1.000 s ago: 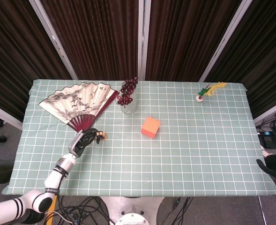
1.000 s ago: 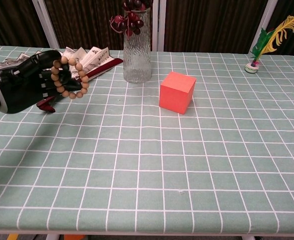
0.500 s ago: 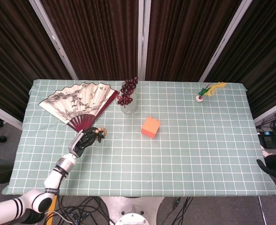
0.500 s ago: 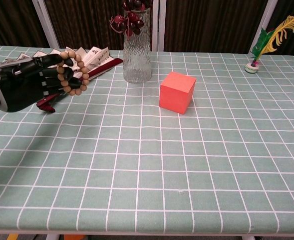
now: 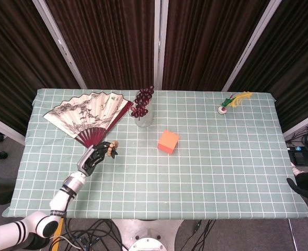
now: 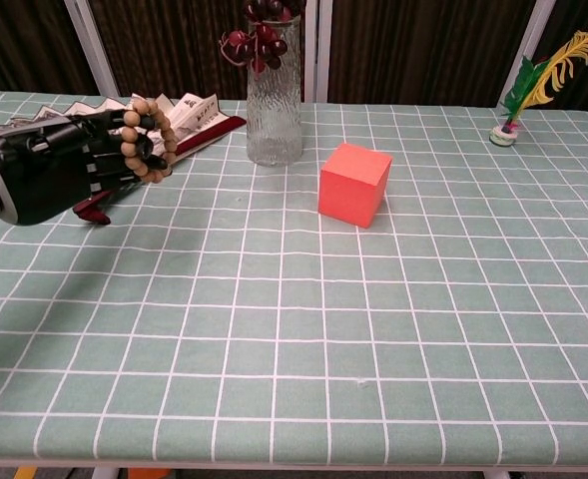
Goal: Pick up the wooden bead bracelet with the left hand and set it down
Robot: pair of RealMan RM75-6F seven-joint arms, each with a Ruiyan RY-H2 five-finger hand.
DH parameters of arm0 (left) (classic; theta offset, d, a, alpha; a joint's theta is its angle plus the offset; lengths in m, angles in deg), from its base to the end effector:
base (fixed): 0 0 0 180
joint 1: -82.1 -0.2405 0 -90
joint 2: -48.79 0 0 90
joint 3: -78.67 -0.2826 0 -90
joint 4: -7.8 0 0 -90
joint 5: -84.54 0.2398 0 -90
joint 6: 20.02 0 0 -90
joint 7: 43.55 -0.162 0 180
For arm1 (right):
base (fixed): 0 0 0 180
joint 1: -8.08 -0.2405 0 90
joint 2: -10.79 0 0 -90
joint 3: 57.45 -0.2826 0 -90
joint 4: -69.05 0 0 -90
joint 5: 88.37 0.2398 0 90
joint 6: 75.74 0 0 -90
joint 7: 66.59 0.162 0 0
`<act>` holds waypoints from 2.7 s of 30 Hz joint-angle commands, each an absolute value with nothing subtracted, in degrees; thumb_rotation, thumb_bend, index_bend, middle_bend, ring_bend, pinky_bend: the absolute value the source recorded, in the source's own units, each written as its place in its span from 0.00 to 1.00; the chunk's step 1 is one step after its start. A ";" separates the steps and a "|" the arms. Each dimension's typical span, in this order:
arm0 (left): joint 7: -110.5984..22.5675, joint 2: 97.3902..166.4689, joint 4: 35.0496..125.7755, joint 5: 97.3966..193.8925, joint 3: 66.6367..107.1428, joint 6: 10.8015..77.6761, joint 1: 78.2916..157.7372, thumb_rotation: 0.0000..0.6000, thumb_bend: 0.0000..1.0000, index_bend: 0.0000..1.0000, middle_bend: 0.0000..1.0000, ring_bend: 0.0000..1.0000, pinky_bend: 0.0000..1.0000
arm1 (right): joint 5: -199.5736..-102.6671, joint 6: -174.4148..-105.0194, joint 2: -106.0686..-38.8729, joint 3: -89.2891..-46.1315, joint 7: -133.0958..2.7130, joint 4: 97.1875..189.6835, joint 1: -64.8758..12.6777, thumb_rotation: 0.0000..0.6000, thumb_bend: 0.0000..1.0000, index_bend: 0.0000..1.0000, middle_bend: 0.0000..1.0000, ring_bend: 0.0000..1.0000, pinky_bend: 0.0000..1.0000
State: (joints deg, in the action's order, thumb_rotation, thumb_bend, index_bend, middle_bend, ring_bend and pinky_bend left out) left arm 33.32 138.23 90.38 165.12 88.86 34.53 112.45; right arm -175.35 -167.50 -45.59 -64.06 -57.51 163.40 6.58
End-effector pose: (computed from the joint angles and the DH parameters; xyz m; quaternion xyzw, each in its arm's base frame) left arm -0.2080 0.3375 -0.0561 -0.2645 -0.7953 -0.5453 0.0133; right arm -0.3414 -0.1967 0.2131 0.5461 -0.3574 0.4517 0.6083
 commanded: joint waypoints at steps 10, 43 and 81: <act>32.47 138.33 90.08 164.60 88.69 34.73 112.42 0.38 0.47 0.42 0.55 0.41 0.17 | -175.53 -167.52 -45.70 -63.93 -57.62 163.46 6.65 1.00 0.07 0.00 0.12 0.00 0.00; 27.74 138.61 91.63 161.47 89.83 34.19 111.41 0.83 0.62 0.56 0.68 0.43 0.17 | -175.80 -167.90 -45.80 -63.94 -57.93 163.53 6.81 1.00 0.07 0.00 0.12 0.00 0.00; 33.98 137.42 89.94 168.89 87.42 35.34 112.96 0.39 0.44 0.21 0.25 0.15 0.16 | -175.58 -168.31 -46.12 -63.97 -56.93 162.78 7.25 1.00 0.07 0.00 0.12 0.00 0.00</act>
